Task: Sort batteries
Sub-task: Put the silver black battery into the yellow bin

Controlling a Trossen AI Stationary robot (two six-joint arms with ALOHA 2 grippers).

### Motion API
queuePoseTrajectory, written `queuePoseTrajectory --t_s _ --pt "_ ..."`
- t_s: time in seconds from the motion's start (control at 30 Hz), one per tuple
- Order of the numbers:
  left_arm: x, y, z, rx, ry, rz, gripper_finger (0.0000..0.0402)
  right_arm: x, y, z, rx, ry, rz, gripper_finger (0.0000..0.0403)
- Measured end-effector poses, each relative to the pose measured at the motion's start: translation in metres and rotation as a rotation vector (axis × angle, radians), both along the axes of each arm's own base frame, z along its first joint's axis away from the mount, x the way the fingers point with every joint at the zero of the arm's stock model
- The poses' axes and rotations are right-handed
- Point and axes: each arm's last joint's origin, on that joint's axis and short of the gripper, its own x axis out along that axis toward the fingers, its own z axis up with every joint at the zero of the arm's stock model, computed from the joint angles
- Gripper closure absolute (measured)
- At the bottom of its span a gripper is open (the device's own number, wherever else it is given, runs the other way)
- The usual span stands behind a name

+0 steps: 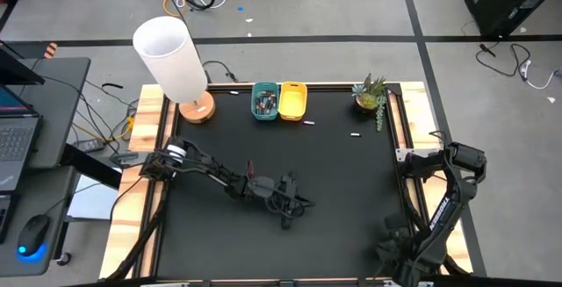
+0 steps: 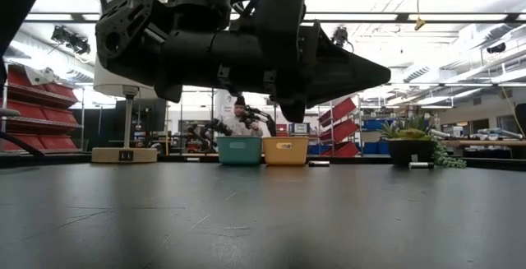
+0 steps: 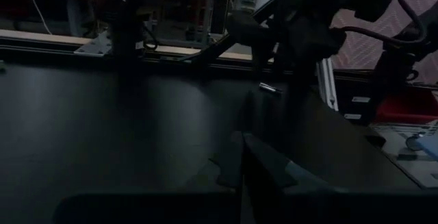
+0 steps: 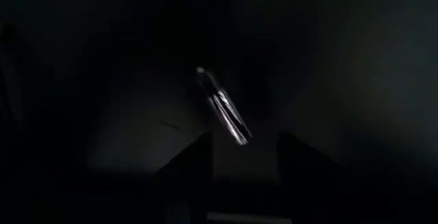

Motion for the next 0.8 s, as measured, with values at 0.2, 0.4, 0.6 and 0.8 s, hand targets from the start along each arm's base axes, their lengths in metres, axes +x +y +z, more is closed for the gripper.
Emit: queuePoseTrajectory --t_s 0.2,0.4,0.6,0.8 --pt "0.001 0.006 0.0 -0.006 0.0 0.015 0.0376 0.002 -0.004 -0.016 0.082 -0.019 0.042 0.0259" --pt "0.002 0.008 0.0 -0.023 0.002 0.107 0.0376 0.008 -0.011 -0.021 0.073 -0.005 0.009 0.0299" --pt "0.003 0.021 0.0 -0.03 -0.004 0.331 0.0376 0.013 -0.014 -0.021 0.092 0.04 -0.011 0.0388" --pt "0.0 0.027 0.006 -0.033 0.001 0.351 0.0376 0.013 -0.009 -0.015 0.104 0.06 -0.003 0.0388"
